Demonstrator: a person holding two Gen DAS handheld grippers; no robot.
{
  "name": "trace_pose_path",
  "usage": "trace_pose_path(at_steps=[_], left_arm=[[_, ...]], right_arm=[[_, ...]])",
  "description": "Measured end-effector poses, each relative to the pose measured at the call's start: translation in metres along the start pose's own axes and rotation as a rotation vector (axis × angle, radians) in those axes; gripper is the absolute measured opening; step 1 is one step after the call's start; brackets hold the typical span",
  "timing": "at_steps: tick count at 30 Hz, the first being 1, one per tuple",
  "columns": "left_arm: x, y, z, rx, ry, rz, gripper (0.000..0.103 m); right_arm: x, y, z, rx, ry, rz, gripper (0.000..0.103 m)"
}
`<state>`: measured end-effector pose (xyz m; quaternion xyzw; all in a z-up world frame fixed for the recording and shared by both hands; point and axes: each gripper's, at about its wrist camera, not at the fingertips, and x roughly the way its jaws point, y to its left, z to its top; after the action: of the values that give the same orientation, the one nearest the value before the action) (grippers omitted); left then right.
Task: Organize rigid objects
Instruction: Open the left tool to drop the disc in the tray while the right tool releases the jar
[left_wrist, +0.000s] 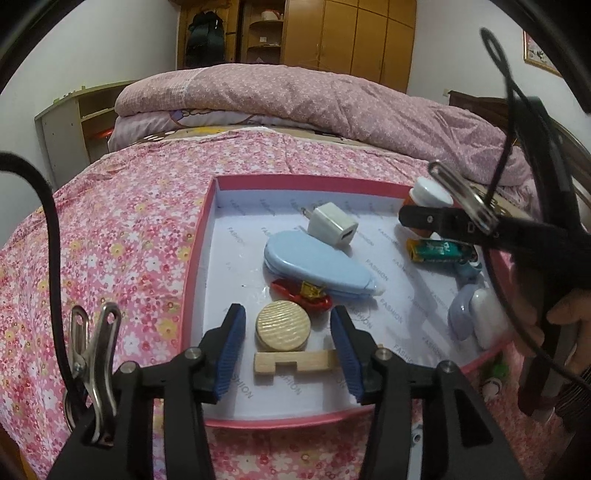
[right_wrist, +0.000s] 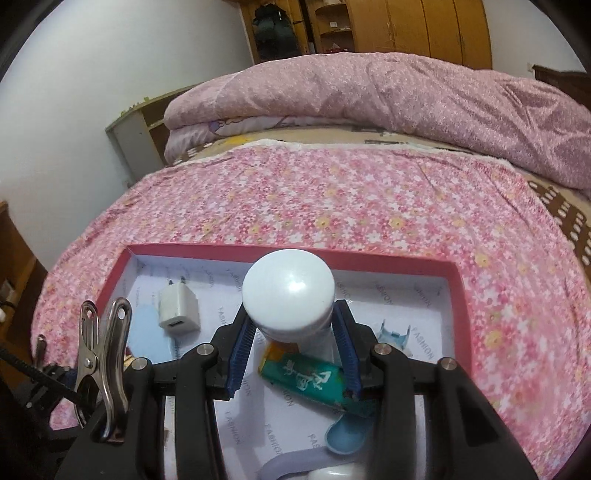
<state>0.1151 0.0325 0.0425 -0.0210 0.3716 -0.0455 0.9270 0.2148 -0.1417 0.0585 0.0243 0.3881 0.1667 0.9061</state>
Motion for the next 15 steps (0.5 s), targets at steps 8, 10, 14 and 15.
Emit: trace_pose_path(at_steps=[8, 10, 14, 15], left_arm=[[0.0001, -0.0007, 0.0002, -0.005, 0.007, -0.004, 0.053], [-0.0001, -0.0006, 0.0004, -0.003, 0.009, -0.003, 0.053], [-0.0013, 0.0002, 0.0014, -0.009, 0.014, -0.006, 0.053], [-0.0026, 0.0007, 0.0016, -0.013, 0.013, -0.004, 0.053]], right_arm=[[0.0088, 0.0022, 0.0018, -0.012, 0.042, -0.014, 0.043], [0.0084, 0.0033, 0.0021, -0.018, 0.044, -0.016, 0.043], [0.0045, 0.004, 0.0034, -0.02, 0.033, -0.015, 0.047], [0.0015, 0.0041, 0.0035, -0.018, 0.024, -0.012, 0.05]])
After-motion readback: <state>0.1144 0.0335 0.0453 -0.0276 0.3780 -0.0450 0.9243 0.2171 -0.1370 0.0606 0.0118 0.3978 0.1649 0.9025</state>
